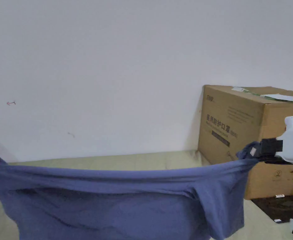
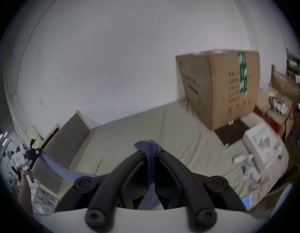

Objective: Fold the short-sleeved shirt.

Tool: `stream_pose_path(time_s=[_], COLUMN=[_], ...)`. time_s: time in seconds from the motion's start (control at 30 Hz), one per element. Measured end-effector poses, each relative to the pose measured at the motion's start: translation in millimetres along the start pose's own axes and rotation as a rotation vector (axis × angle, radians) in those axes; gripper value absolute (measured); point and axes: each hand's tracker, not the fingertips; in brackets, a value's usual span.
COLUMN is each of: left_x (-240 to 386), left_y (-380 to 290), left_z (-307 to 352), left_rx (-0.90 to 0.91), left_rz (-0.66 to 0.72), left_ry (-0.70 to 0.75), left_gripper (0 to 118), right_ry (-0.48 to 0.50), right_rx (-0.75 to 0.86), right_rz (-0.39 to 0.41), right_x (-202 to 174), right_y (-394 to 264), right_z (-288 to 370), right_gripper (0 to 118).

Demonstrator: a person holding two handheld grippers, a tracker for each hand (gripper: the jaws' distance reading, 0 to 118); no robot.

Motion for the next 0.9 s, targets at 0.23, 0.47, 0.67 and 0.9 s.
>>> stream_pose_path(time_s=[0.23,0.47,0.67,0.9], left_x=[12,18,5,-5], left_y=[58,90,124,130], left_z=[-24,-75,-133,-168], left_rx=[0.072,0.143,0.146,0.199], left_rz=[-0.012,0.020,0.073,0.097], left_ry=[0.042,0.094,0.098,0.113], left_gripper=[3,3,3,3], right_ry=[-0.021,-0.040,-0.083,-0.094], right_rx=[0.117,0.195,0.259,0.332], right_rz=[0.041,0.024,-0.014,0.001], right_x=[-35,-65,-77,-87], right_y=[75,126,171,186], right_z=[-11,-57,-108,-136], right_gripper=[4,4,4,4])
